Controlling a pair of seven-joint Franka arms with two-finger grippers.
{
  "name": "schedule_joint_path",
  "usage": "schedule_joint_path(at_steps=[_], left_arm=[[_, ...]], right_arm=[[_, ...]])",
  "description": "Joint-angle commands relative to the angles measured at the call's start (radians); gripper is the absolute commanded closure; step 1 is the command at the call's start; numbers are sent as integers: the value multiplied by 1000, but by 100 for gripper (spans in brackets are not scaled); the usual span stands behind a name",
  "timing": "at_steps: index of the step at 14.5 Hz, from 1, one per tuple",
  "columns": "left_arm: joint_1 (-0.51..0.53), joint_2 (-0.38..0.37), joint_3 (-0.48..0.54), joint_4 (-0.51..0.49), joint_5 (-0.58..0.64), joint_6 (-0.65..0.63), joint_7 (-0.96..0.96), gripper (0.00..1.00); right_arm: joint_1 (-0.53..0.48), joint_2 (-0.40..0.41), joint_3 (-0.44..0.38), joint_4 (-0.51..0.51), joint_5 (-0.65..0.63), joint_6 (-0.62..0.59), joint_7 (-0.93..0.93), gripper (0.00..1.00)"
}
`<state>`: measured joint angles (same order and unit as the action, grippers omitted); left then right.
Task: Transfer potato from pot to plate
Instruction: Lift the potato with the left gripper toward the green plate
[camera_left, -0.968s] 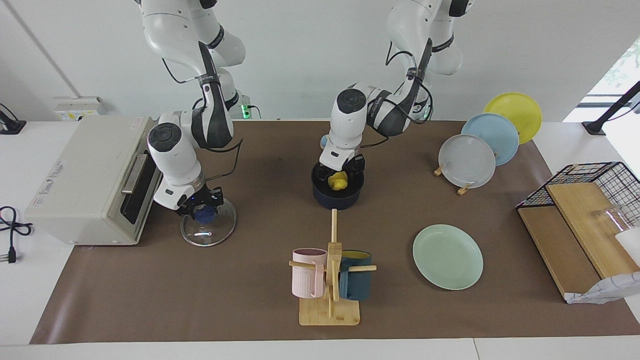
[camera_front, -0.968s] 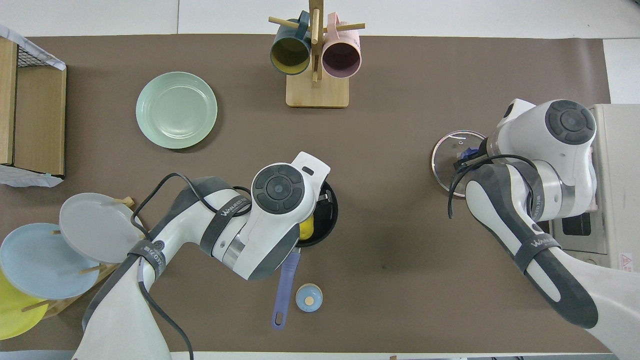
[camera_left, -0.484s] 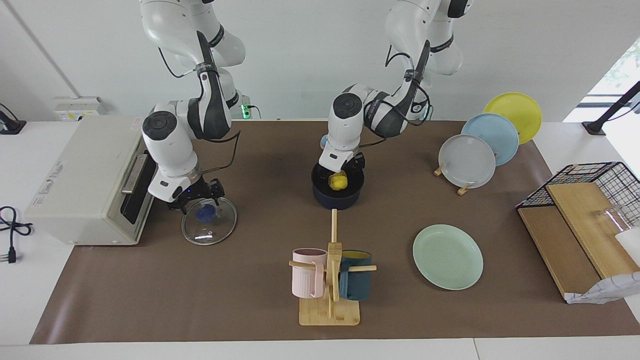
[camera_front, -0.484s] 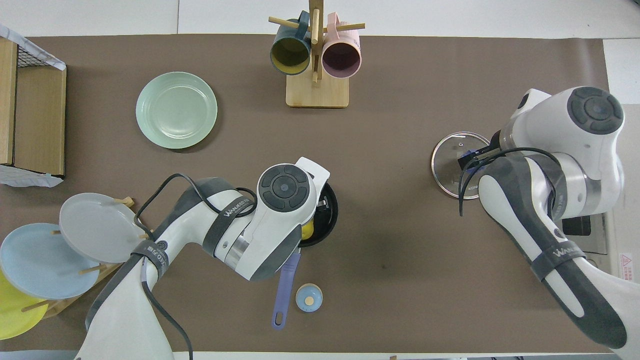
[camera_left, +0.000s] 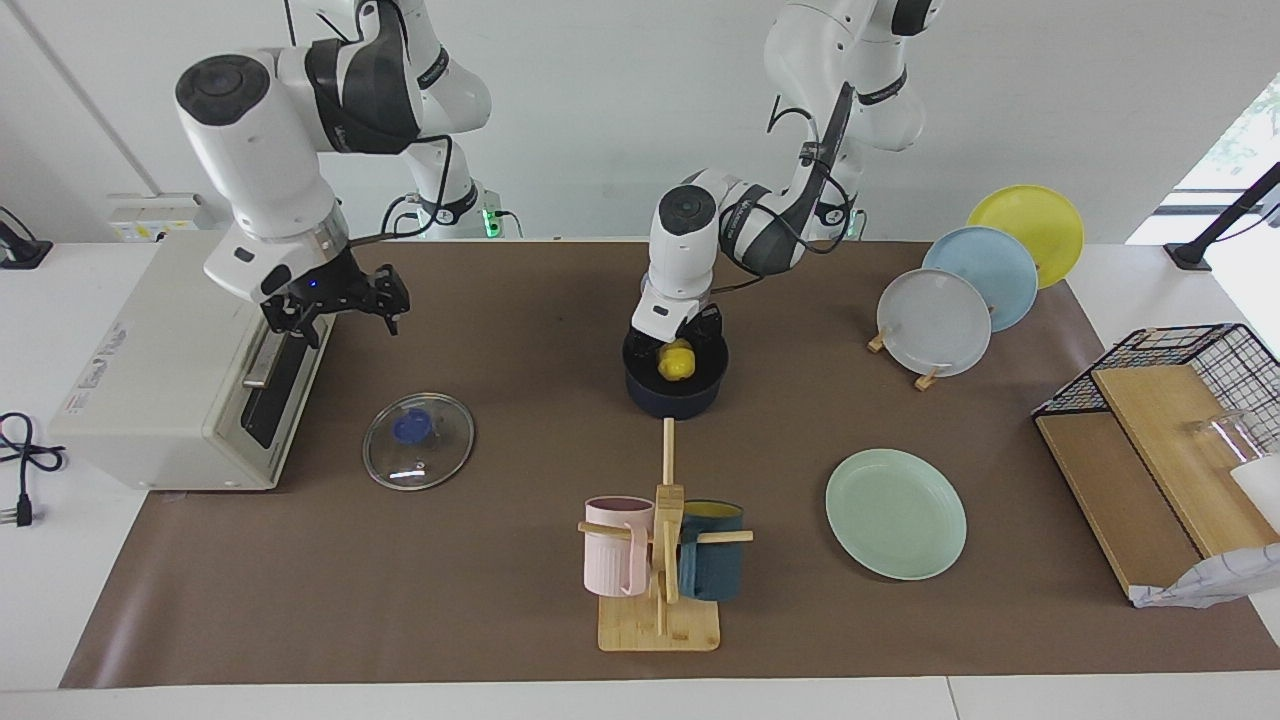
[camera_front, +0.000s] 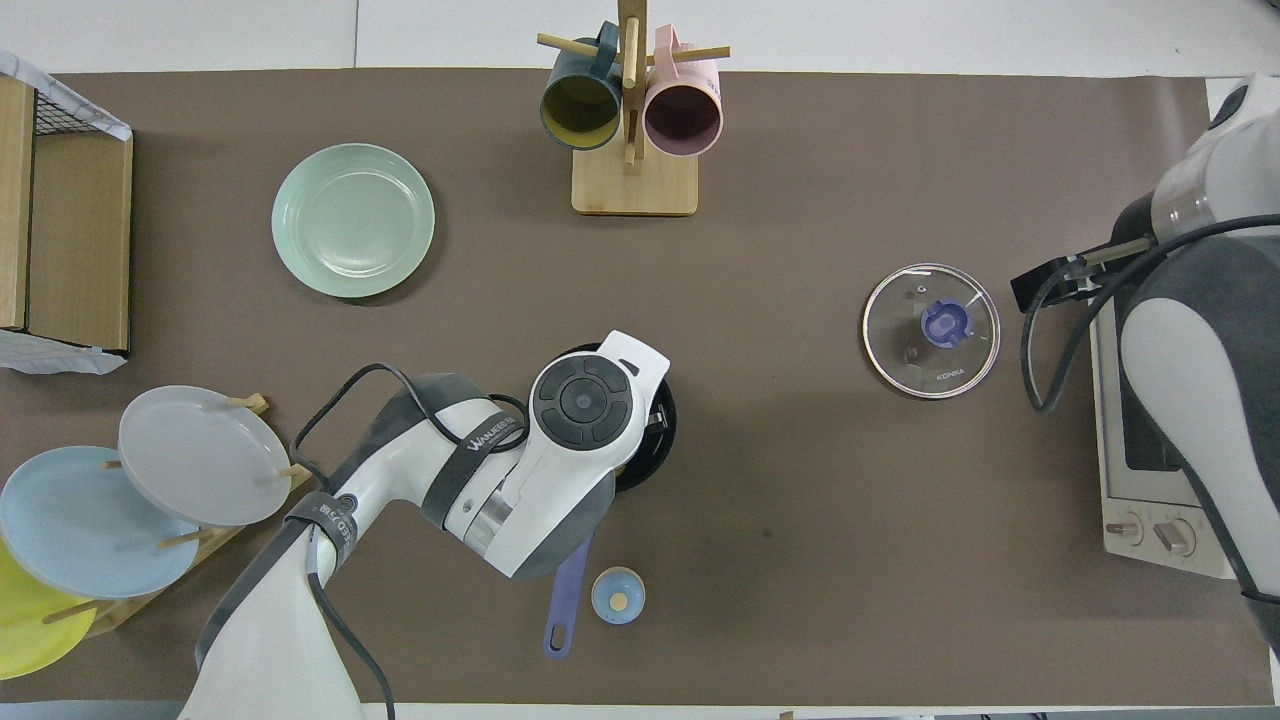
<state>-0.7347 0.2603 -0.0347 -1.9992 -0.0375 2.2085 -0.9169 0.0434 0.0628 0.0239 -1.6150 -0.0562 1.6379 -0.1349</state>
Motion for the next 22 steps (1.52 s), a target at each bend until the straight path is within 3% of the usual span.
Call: schedule_joint_path(at_steps=[1,4,5,6,7,11,14,17,22], left_arm=[[-17,-9,18,-27,-12,39,-14,0],[-17,-9,18,-29,-12,37,-13,0],[-17,-9,18,-27,-12,37,-10,8],[-17,-10,18,-27,-12,37,-7,23],[-14,-10,18,-27,-12,34,0,48],[-6,-10,18,-24,-12,30,3,98],[-3,-16,18,-18,-12,22,3,100],[17,-70,19,0,-12,-42,9,100],[96,-105,18,143,-28,-240,72,100]], right_arm=[[-23,15,5,133,18,-149,18,0],[-39,20,-10,150,9,-234,20,0],[-74,15,-16,124,19,-204,20,0],[-94,17,-16,109,19,-185,18,0],[-85,15,-12,109,15,-178,21,0],[-59,20,-4,116,6,-178,40,0],[-60,-26,27,83,16,-211,41,0],[-60,-74,27,18,18,-213,41,0],[-65,-71,28,32,19,-211,40,0]])
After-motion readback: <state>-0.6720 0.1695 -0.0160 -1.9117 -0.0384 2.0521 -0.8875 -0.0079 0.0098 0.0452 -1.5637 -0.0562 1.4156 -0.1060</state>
